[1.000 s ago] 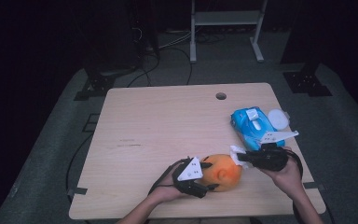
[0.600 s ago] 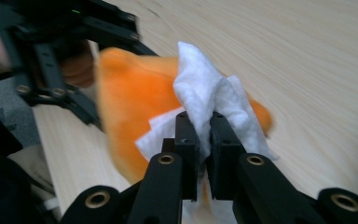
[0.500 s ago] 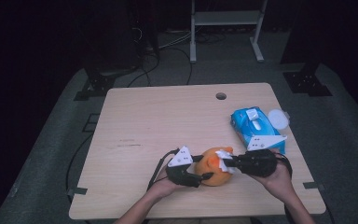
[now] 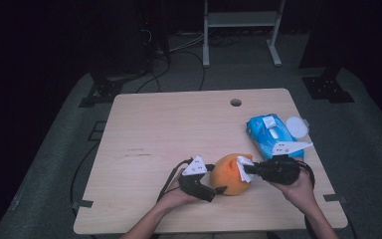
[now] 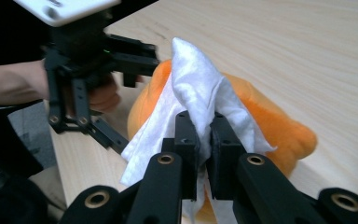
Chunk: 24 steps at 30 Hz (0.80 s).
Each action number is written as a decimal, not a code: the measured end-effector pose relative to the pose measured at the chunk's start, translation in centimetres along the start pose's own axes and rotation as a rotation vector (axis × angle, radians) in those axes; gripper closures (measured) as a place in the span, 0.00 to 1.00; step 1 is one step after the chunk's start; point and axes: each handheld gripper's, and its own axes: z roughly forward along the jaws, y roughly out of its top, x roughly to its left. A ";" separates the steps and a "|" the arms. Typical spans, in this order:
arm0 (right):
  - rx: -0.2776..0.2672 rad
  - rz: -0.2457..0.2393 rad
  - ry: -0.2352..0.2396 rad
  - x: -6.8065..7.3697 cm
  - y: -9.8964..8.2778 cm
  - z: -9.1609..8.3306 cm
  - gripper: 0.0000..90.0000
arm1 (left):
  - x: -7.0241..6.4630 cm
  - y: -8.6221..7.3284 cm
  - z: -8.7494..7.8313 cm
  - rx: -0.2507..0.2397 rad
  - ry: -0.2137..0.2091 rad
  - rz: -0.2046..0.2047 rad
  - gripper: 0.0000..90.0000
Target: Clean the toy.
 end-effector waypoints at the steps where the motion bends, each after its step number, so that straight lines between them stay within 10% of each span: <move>1: 0.005 -0.007 -0.002 0.2 0.1 0.2 0.92 | 0.0 0.1 0.0 -0.003 0.006 0.002 0.14; 6: -0.035 -0.013 -0.014 1.0 0.4 0.6 0.92 | -0.6 1.1 -1.1 -0.026 0.050 0.086 0.39; 11: -0.116 0.005 -0.051 1.2 0.7 0.4 0.92 | -0.7 2.7 -3.5 -0.058 0.134 0.162 0.41; 16: -0.002 0.011 -0.091 0.0 -0.5 2.3 0.92 | -0.6 1.4 -2.2 0.010 0.142 0.164 0.40; 24: 0.037 0.063 -0.130 -2.3 -3.4 -1.8 0.83 | -1.8 1.8 -1.7 0.042 0.121 0.206 0.38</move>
